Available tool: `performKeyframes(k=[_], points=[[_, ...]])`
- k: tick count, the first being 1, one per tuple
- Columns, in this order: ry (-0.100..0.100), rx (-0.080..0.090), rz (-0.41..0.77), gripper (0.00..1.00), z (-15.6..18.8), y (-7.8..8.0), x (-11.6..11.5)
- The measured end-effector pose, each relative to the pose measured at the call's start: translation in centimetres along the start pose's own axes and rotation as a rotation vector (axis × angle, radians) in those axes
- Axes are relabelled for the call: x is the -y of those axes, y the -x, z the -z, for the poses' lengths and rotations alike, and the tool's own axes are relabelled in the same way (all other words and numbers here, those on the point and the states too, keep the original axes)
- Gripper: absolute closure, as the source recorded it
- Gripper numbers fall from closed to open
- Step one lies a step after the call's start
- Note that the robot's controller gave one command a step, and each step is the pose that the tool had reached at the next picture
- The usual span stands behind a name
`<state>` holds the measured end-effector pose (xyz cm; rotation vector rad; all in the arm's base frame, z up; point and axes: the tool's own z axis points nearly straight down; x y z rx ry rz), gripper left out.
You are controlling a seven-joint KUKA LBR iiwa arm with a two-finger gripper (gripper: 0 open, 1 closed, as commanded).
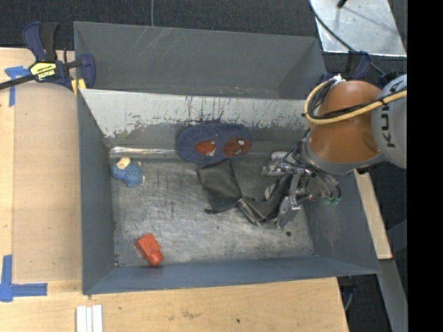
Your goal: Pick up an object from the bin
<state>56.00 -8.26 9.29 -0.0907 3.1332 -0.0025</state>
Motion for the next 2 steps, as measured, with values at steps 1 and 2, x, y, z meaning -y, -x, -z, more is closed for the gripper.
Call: performKeyframes(k=[1, 2], points=[[0.006, -0.005, 0.004, 1.0, 0.1, -0.2, -0.6], [0.001, -0.002, 0.011, 1.0, 17.0, 0.2, -1.7]])
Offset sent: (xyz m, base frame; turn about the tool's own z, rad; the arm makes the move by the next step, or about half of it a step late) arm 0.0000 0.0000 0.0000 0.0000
